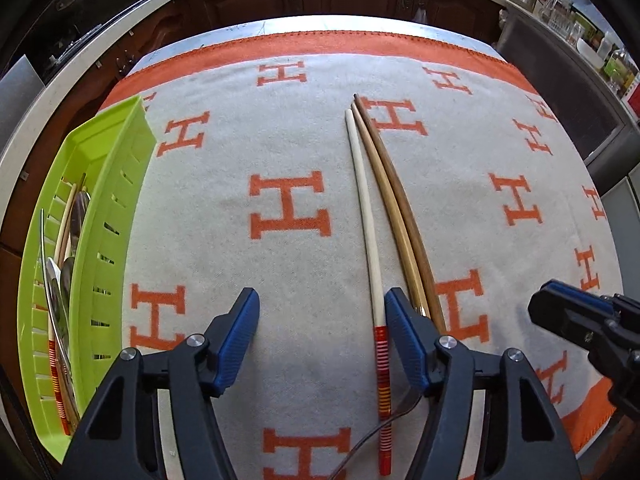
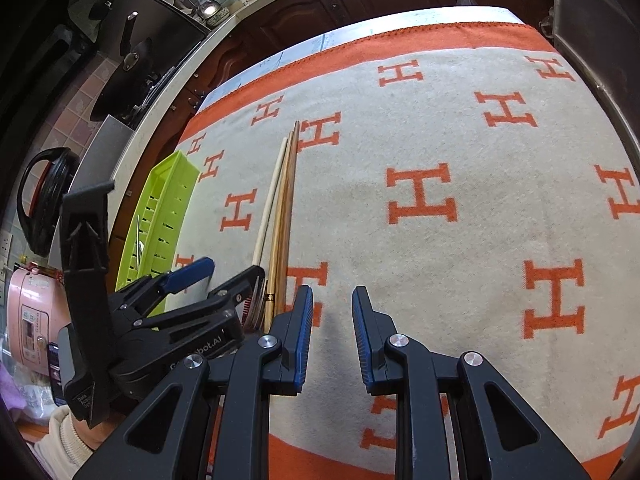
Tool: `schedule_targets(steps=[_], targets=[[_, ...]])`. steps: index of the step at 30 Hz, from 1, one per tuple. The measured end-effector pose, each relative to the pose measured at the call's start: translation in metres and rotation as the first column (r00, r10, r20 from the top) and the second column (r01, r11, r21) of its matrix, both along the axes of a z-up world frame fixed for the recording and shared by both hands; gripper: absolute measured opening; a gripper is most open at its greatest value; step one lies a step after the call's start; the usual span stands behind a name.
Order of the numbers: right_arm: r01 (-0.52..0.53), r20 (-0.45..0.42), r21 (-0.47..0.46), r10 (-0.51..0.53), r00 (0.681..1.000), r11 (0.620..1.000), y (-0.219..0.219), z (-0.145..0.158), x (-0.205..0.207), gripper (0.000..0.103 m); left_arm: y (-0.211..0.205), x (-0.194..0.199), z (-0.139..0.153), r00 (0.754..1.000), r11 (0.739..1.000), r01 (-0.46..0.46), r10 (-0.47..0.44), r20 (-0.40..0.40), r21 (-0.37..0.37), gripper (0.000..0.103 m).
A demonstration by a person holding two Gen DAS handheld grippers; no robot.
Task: Organize utensils
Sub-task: 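Close the left tool on the white red-banded chopstick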
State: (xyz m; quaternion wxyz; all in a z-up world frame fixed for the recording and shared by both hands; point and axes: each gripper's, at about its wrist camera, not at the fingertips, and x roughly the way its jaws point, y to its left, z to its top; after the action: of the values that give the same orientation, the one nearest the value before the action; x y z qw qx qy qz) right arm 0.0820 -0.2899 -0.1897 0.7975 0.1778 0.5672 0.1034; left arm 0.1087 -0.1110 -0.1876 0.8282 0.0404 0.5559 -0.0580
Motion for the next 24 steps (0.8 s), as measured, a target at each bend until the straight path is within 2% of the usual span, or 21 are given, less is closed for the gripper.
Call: schedule_targets(steps=[2, 6, 10, 18, 24], targets=[[-0.007, -0.006, 0.0, 0.007, 1.0, 1.0, 0.003, -0.003, 0.0, 0.021, 0.0, 0.0, 0.001, 0.999, 1.0, 0.013, -0.013, 0.03, -0.002, 0.054], [-0.034, -0.013, 0.0, 0.034, 0.999, 0.999, 0.014, -0.01, 0.003, 0.021, 0.001, -0.001, 0.003, 0.996, 0.999, 0.047, -0.048, 0.07, 0.007, 0.014], [-0.071, -0.006, -0.001, 0.071, 0.997, 0.997, 0.03, -0.012, 0.006, 0.021, 0.008, -0.002, 0.004, 0.996, 0.999, 0.047, -0.047, 0.081, -0.006, 0.009], [-0.119, 0.004, -0.017, 0.119, 0.993, 0.993, 0.044, -0.014, 0.015, 0.021, 0.036, 0.01, 0.003, 0.994, 1.0, 0.02, -0.019, 0.105, -0.003, 0.009], [-0.149, -0.002, -0.069, 0.149, 0.989, 0.986, 0.053, -0.021, 0.029, 0.021, 0.046, 0.02, 0.001, 0.993, 1.0, 0.007, -0.005, 0.119, -0.015, 0.009]])
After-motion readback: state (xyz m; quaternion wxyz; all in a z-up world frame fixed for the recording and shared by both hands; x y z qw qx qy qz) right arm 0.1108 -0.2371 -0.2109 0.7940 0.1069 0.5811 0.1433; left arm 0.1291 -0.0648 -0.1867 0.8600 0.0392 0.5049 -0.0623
